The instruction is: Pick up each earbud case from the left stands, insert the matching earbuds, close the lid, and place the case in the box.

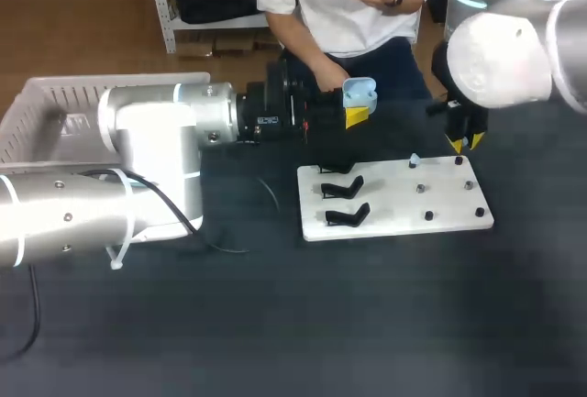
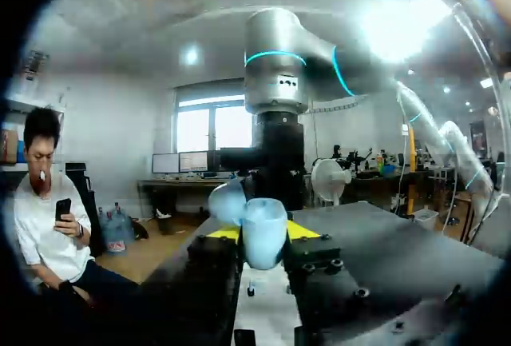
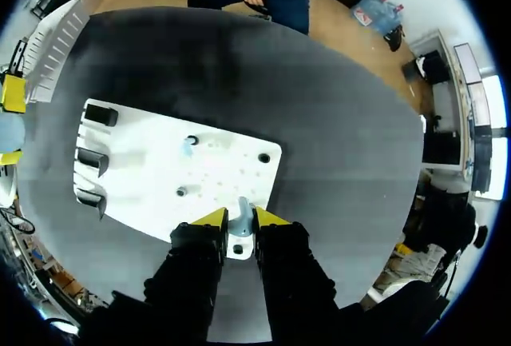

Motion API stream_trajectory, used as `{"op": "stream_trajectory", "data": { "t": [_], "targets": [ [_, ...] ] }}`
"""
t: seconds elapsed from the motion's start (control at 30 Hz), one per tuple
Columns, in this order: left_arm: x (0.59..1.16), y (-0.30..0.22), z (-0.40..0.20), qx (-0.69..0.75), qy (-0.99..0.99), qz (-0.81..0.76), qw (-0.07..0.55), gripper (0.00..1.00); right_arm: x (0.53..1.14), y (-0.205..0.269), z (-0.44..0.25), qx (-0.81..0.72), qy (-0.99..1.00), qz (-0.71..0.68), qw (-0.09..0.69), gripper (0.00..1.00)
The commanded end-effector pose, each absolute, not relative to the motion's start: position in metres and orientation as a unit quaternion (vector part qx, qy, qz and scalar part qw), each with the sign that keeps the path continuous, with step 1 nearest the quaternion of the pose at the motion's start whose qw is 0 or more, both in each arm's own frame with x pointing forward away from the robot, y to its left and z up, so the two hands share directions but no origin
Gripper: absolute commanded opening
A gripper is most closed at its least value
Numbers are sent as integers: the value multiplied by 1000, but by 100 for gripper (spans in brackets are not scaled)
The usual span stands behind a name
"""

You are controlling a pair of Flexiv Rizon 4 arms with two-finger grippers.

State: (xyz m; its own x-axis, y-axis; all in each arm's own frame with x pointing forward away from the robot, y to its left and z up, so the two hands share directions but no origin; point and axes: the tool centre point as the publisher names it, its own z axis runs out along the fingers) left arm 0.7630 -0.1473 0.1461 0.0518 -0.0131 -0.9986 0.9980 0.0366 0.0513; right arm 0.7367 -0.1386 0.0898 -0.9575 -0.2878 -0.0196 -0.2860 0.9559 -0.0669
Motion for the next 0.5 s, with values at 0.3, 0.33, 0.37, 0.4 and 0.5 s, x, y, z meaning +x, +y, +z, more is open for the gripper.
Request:
{"op": "stream_trajectory", "data": {
  "t": [0.3,0.33,0.37,0.4,0.5],
  "targets": [
    [761,-147,145,498,491,-480,530,0,670,-102,167,-89,995,-47,10,0],
    [761,-147,145,498,491,-480,530,0,666,-99,171,-89,995,-44,9,0],
    [761,-147,145,498,491,-480,530,0,660,-96,176,-85,995,-48,13,0],
    [761,-147,145,498,491,-480,530,0,657,-95,177,-91,995,-41,6,0],
    [761,-147,145,498,491,-480,530,0,647,-91,184,-95,995,-41,6,0]
  ]
}}
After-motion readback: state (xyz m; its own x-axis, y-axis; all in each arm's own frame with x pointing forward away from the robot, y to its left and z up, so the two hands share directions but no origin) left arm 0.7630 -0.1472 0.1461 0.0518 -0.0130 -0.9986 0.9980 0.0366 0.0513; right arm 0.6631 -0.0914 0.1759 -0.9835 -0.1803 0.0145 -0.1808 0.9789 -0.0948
